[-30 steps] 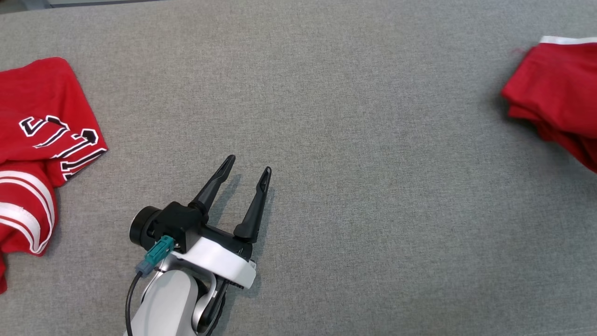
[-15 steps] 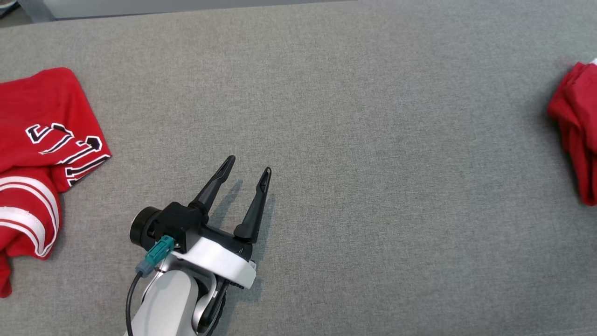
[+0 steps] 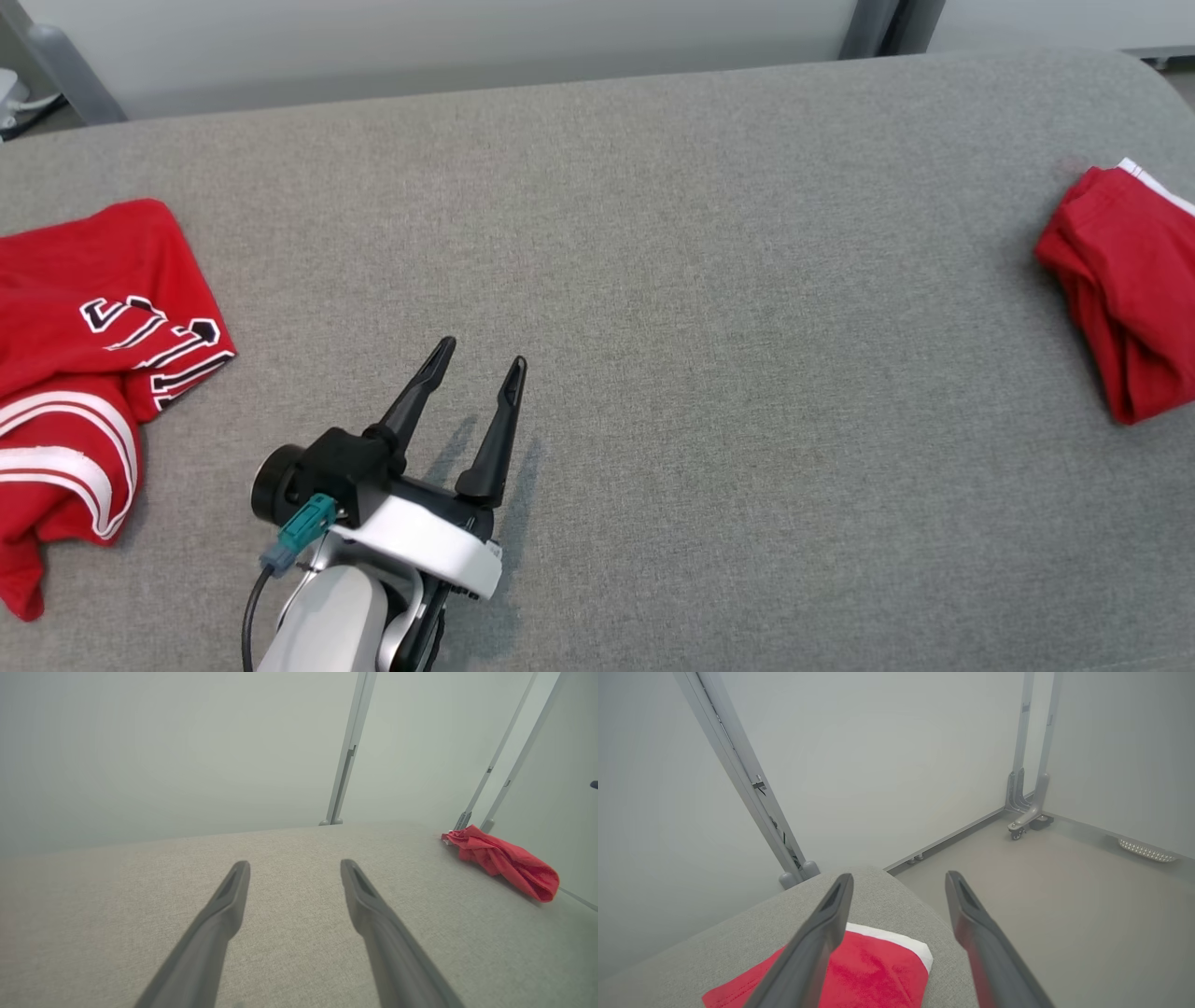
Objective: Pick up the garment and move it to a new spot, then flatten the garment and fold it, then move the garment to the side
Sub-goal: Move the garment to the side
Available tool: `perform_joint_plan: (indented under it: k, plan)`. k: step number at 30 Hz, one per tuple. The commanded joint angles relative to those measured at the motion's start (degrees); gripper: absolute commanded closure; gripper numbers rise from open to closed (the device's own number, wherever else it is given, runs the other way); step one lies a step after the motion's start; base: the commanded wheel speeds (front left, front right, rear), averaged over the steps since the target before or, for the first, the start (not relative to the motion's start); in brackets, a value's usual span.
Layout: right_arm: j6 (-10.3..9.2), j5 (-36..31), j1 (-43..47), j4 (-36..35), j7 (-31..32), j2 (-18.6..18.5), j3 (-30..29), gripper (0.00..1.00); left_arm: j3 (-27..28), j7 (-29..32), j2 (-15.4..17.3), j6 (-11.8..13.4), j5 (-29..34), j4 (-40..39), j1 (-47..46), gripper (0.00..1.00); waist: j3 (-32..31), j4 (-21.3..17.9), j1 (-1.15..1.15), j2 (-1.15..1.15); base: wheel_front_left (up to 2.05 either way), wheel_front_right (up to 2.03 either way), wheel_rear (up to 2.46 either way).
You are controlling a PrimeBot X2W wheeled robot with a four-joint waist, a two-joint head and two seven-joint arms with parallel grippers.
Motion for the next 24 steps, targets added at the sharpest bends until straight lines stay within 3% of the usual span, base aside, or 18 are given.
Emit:
perform_joint_plan:
  k: [1,6,12,24]
  plan:
    - [0.23,-3.3,4.1,-5.5,-0.8,0.8,-2.6,0.00,2.5,-0.3,0.3,-0.4,-0.2,-1.1,0.2,0.00,-1.2,-0.2,0.00,0.00,0.00,0.00,0.00]
    - [0.23,-12.7,12.4,-20.1,-0.8,8.5,-10.8,0.00,4.8,-0.3,0.2,-0.4,0.5,-0.8,2.0,0.00,-3.7,0.2,0.00,0.00,0.00,0.00,0.00]
    - [0.23,-18.5,20.2,-34.6,-0.8,16.7,-11.9,0.00,7.5,-0.3,0.1,0.9,1.6,-1.1,4.1,0.00,-6.3,1.6,0.00,0.00,0.00,0.00,0.00]
    - [0.23,-21.4,28.9,-46.0,-0.8,22.9,-7.9,0.00,11.4,-0.3,0.1,5.3,2.3,-2.0,7.5,0.00,-9.5,5.6,0.00,0.00,0.00,0.00,0.00]
